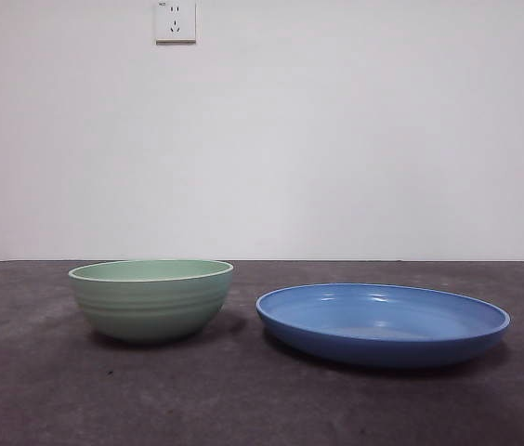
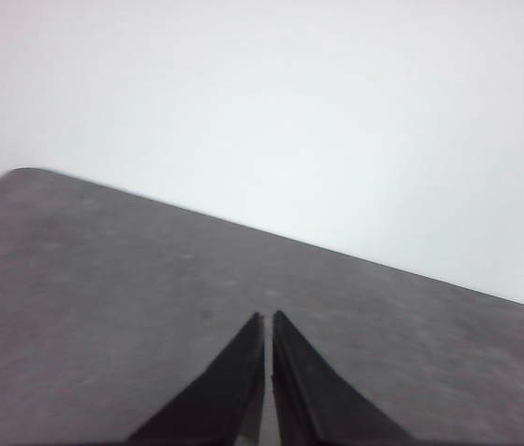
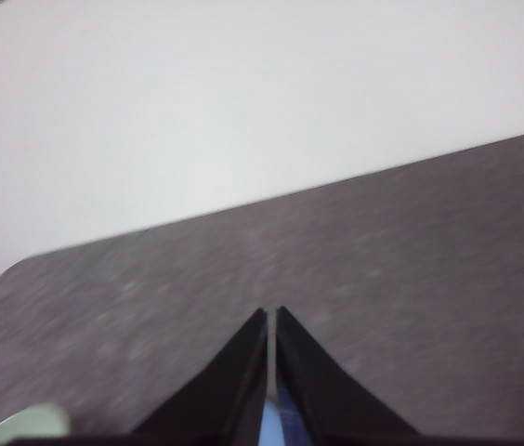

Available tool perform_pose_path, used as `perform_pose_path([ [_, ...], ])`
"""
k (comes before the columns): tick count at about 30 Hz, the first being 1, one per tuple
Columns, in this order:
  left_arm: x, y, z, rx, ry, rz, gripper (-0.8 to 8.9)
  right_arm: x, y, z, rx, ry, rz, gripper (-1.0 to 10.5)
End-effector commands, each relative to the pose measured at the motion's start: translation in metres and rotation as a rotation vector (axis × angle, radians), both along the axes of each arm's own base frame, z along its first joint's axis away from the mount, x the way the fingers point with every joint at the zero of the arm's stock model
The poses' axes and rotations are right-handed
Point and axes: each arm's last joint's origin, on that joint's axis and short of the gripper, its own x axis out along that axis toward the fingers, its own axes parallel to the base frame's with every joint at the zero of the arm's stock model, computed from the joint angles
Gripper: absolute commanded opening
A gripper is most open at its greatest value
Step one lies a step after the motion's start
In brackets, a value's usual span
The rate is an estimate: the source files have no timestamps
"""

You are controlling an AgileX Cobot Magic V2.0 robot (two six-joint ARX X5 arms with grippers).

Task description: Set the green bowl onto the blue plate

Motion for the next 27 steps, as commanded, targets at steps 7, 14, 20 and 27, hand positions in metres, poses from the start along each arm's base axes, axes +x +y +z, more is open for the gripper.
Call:
perform_pose_path([
  [7, 0.020, -0.015, 0.060, -0.003, 0.163, -0.272, 0.15, 0.008, 0.012, 0.044, 0.027, 0.115, 0.213, 0.1],
  [14, 0.036, -0.032, 0.089, 0.068, 0.265, -0.450, 0.15, 0.017, 0.025, 0.076, -0.044, 0.149, 0.402, 0.1],
  [20, 0.041, -0.051, 0.102, 0.126, 0.281, -0.604, 0.15, 0.022, 0.035, 0.094, -0.125, 0.178, 0.532, 0.1],
  [27, 0.040, -0.063, 0.100, 0.157, 0.281, -0.717, 0.19, 0.026, 0.042, 0.090, -0.211, 0.291, 0.668, 0.1],
])
